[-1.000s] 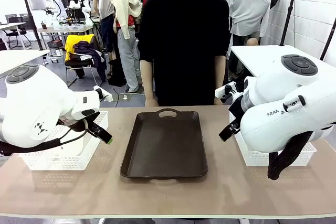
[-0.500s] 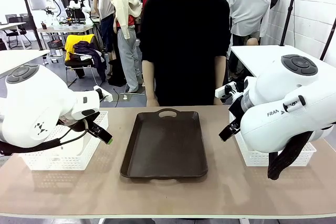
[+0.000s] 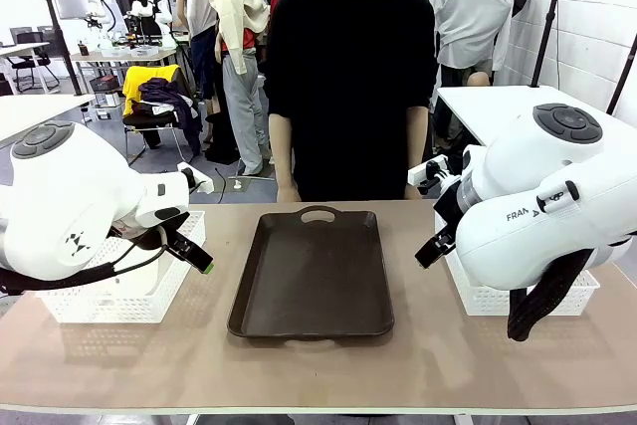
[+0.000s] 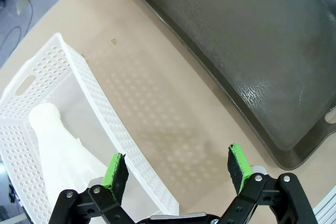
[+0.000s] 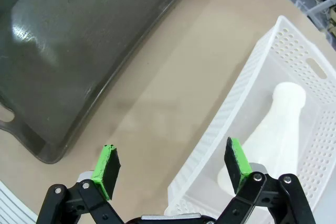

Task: Prepare the laboratory tools.
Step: Pick up the Big flask that the person points to.

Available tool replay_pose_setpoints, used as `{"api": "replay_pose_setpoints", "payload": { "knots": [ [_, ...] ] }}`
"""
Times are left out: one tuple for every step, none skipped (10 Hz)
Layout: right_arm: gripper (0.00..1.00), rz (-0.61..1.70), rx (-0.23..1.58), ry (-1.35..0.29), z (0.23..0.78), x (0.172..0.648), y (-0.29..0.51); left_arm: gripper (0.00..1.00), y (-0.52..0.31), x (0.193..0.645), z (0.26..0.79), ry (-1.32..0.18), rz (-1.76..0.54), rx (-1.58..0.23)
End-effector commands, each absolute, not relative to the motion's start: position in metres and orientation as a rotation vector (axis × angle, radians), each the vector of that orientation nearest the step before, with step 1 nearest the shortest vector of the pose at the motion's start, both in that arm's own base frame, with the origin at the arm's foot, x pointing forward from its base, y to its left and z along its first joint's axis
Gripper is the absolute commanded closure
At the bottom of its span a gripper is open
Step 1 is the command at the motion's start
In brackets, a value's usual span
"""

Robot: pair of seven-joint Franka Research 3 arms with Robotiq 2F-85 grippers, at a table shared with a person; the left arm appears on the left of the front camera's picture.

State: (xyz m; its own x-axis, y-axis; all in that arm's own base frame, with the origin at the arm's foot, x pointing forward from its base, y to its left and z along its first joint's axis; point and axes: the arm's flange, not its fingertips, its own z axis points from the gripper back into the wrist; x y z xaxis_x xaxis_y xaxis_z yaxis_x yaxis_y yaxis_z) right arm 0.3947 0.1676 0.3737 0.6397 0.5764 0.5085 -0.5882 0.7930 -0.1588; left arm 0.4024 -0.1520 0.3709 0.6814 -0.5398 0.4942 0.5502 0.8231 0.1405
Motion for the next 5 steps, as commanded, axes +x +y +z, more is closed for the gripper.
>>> {"api": "replay_pose_setpoints", "payload": {
  "knots": [
    [0.0,0.664,0.022,-0.572,0.374,0.395,0.168,0.0,-0.151,0.403,0.371,-0.549,-0.608,-0.021],
    [0.0,0.664,0.022,-0.572,0.374,0.395,0.168,0.0,-0.151,0.403,0.371,-0.549,-0.608,-0.021],
    [0.0,0.664,0.022,-0.572,0.374,0.395,0.168,0.0,-0.152,0.402,0.371,-0.548,-0.612,-0.02],
    [0.0,0.684,0.024,-0.573,0.379,0.393,0.169,0.0,-0.146,0.4,0.375,-0.556,-0.592,-0.037],
    [0.0,0.689,0.039,-0.567,0.383,0.393,0.169,0.0,-0.142,0.397,0.38,-0.563,-0.59,-0.047]
  ]
}}
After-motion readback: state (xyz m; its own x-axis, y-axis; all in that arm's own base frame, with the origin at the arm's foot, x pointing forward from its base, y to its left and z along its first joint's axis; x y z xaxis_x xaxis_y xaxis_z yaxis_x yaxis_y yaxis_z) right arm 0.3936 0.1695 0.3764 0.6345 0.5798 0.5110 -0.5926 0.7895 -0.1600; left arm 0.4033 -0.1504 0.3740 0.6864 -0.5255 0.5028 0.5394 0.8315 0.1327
